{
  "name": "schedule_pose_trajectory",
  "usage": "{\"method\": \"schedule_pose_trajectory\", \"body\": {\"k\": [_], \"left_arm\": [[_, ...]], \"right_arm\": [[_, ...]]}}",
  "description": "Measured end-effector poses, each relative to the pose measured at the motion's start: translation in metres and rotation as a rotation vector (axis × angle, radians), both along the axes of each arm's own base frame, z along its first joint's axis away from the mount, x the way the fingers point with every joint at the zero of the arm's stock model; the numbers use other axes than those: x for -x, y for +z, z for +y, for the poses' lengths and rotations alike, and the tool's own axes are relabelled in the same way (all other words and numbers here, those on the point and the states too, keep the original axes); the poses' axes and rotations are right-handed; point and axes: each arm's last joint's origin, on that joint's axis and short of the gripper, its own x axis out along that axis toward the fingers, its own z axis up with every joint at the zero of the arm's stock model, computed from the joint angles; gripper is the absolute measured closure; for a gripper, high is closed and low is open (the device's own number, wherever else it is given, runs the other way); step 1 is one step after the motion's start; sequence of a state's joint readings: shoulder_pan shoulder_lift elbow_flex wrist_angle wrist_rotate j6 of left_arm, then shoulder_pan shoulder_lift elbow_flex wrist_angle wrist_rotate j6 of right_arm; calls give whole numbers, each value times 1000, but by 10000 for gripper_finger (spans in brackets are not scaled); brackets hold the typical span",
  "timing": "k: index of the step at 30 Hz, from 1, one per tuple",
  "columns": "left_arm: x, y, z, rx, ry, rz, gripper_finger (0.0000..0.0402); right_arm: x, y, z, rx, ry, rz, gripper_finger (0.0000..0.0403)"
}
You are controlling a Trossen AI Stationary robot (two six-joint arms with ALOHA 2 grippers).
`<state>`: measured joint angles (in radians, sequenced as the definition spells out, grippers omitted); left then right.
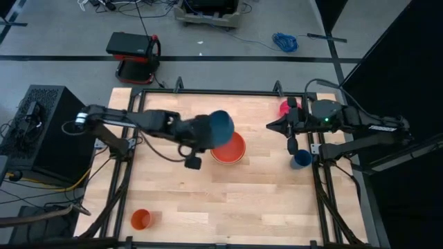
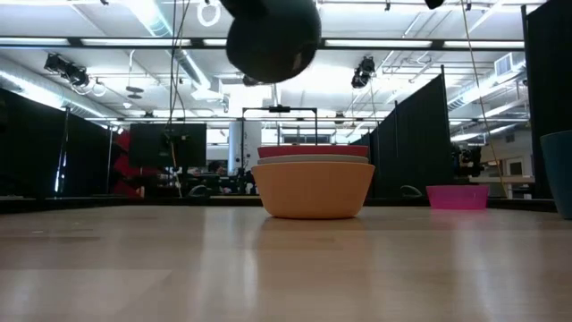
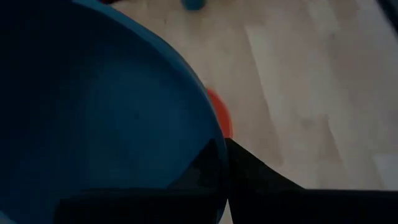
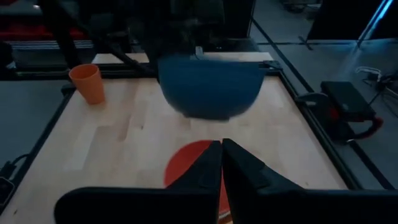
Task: Nest bowls inside each other
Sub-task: Stack the blue bowl on the orange bowl
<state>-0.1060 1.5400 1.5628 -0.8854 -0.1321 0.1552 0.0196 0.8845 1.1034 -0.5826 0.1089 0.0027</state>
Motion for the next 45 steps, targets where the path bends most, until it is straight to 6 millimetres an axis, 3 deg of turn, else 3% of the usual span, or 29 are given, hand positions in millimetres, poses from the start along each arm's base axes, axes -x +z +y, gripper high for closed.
{"method": "schedule_pose_trajectory", "body": {"k": [11, 28, 45], "left_arm": [[-58, -44, -5, -104, -35, 306, 402], [-77, -58, -8, -103, -83, 326, 402], [-97, -95, -5, -89, -81, 406, 402]], "right_arm": [[3, 0, 0, -20, -8, 8, 403], [2, -1, 0, -19, -7, 9, 403], [2, -1, 0, -20, -7, 13, 403]]}}
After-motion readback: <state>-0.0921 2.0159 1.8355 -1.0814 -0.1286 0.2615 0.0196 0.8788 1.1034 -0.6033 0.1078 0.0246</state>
